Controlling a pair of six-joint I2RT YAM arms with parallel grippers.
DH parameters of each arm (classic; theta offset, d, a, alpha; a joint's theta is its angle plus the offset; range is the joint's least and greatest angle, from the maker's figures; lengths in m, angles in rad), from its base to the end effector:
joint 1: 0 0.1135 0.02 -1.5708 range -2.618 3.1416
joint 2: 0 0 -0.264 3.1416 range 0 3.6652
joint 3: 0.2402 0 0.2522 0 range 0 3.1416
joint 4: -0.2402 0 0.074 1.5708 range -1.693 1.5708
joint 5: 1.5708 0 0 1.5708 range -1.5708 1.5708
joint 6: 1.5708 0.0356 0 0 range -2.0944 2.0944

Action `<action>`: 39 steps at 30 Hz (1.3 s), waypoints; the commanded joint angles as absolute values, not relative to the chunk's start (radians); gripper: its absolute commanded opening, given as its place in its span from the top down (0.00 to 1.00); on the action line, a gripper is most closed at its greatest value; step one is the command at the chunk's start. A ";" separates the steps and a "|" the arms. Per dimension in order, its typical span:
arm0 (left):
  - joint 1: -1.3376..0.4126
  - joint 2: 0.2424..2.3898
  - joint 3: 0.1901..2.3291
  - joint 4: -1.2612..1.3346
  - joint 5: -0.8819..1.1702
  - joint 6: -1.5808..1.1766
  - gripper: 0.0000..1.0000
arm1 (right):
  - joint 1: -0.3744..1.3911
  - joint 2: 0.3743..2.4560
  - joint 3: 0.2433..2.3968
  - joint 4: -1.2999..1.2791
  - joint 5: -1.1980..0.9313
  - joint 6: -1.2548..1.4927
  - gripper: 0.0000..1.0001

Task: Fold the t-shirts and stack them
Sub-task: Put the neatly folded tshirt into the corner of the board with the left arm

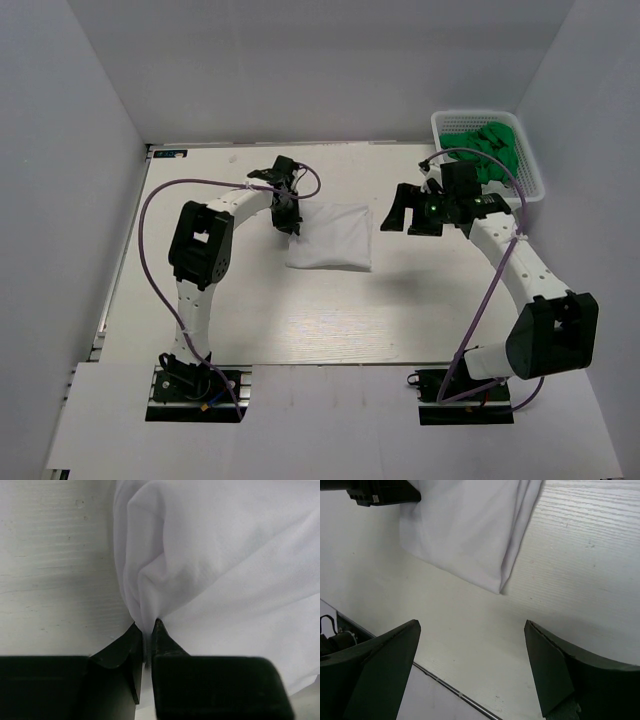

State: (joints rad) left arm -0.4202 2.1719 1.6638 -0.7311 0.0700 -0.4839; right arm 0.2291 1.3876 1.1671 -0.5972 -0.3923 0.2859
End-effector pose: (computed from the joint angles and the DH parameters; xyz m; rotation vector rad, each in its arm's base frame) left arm 0.4082 -0.1851 0.1609 -0.0743 2.8576 -0.2990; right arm 0.2863 0.0807 0.3001 -0.1212 2.4224 0.7081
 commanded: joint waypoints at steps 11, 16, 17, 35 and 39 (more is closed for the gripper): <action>-0.304 2.181 1.835 -0.796 -0.270 -0.241 1.00 | 0.219 1.427 1.221 -0.588 -0.229 0.273 0.10; -0.190 2.172 1.845 -0.785 -0.291 -0.118 1.00 | 0.213 1.468 1.268 -0.589 -0.206 0.265 0.10; -0.172 2.172 1.845 -0.775 -0.307 -0.107 1.00 | 0.215 1.473 1.278 -0.589 -0.203 0.265 0.10; 0.179 2.491 2.327 -0.667 -0.259 0.005 1.00 | 0.195 1.661 1.584 -0.615 -0.140 0.287 0.10; 0.221 2.503 2.354 -0.608 -0.236 0.014 1.00 | 0.186 1.689 1.623 -0.621 -0.149 0.296 0.10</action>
